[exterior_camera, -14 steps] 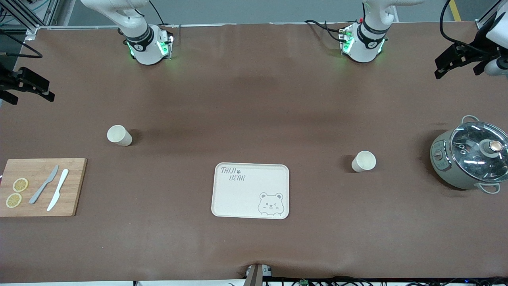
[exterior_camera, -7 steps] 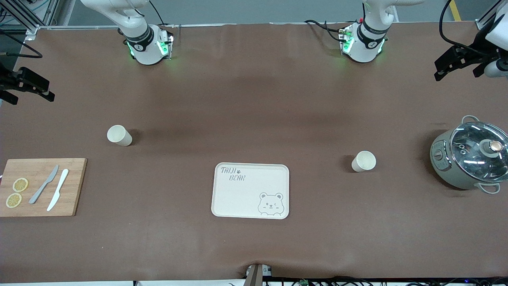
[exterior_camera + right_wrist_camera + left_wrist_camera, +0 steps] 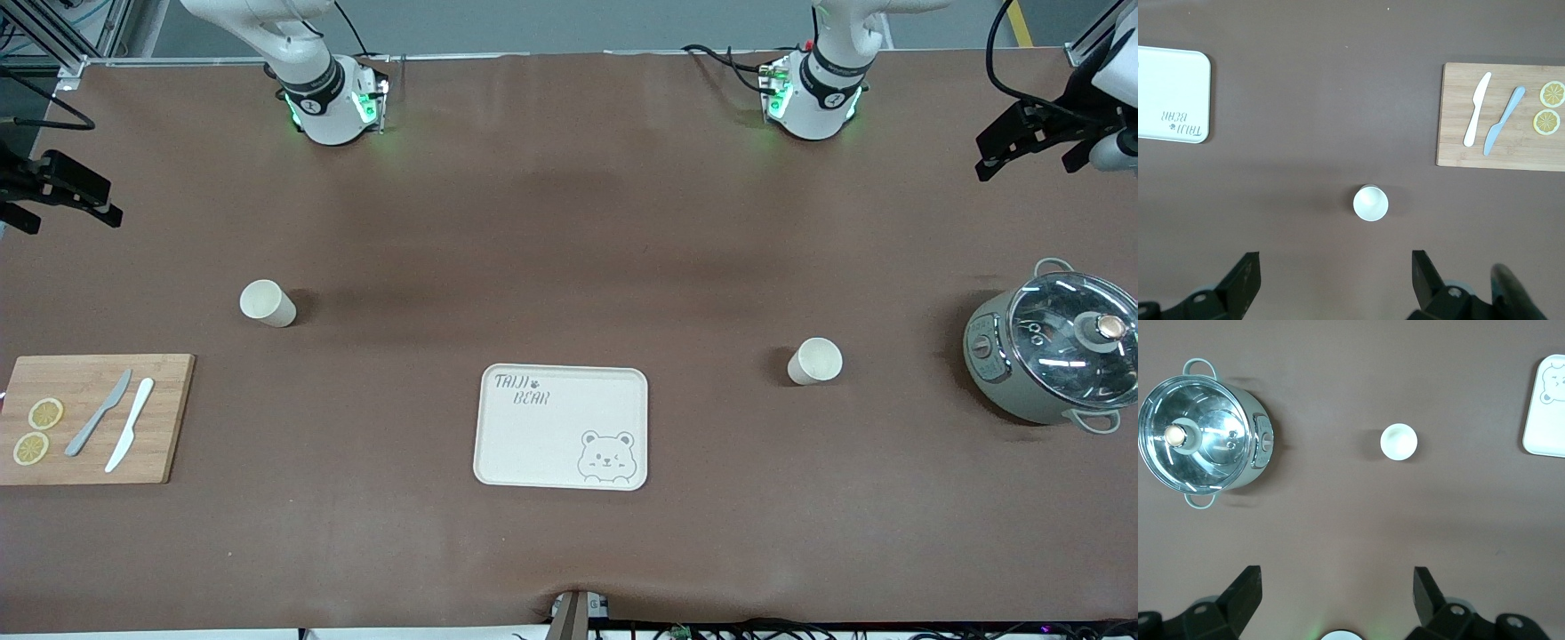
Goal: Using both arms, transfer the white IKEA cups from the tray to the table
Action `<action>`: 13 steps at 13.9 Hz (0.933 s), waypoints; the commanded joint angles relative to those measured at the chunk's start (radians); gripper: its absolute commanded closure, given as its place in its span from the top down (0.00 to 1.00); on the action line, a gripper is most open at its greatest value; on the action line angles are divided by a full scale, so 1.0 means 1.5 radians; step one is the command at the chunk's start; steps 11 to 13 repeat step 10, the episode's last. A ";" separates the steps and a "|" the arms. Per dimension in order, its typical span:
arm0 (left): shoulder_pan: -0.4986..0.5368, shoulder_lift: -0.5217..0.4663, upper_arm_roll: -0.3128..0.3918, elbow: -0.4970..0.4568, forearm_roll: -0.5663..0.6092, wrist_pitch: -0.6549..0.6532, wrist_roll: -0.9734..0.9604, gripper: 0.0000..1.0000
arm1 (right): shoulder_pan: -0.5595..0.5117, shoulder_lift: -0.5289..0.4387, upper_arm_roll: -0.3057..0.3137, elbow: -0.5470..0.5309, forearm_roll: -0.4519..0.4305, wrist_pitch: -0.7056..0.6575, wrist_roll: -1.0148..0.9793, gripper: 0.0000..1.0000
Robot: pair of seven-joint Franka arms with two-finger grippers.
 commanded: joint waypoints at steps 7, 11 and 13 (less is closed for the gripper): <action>0.004 0.007 0.000 0.028 -0.006 -0.003 -0.009 1.00 | -0.007 0.006 0.005 0.016 -0.009 -0.012 0.003 1.00; 0.004 0.007 0.000 0.028 -0.005 -0.003 -0.009 1.00 | -0.009 0.006 0.005 0.016 -0.009 -0.012 0.003 1.00; 0.004 0.007 0.000 0.028 -0.005 -0.003 -0.009 1.00 | -0.009 0.006 0.005 0.016 -0.009 -0.012 0.003 1.00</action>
